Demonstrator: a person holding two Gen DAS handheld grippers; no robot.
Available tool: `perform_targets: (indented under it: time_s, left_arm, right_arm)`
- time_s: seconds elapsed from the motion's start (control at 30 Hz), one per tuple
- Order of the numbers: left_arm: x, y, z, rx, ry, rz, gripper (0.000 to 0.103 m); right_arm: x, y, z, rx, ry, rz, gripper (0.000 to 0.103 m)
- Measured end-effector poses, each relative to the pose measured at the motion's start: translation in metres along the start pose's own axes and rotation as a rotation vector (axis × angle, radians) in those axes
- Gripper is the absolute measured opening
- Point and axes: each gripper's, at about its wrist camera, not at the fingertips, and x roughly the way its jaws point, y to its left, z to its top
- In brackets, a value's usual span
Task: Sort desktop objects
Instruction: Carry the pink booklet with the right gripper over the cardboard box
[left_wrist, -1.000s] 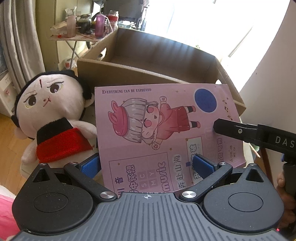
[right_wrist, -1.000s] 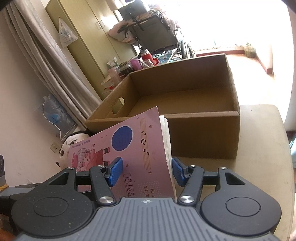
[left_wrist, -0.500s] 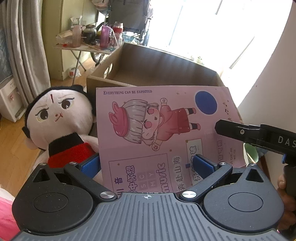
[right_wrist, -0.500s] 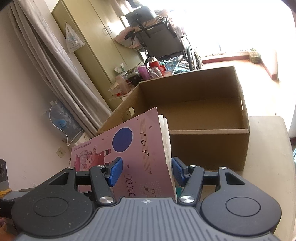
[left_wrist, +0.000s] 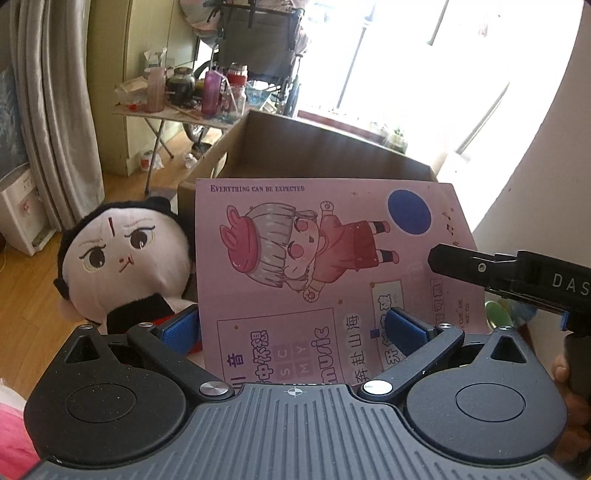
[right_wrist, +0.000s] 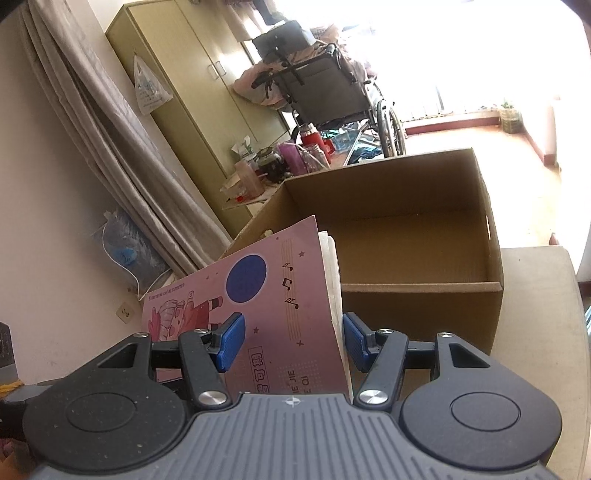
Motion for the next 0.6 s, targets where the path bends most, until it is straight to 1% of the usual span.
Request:
perform_targets:
  time_s: [0.6]
  left_arm:
    - [-0.001,-0.003,0.017,0.004,-0.038,-0.006,0.103]
  right_arm:
    - [-0.004,0.005,0.012,0.003,-0.028,-0.014,0.062]
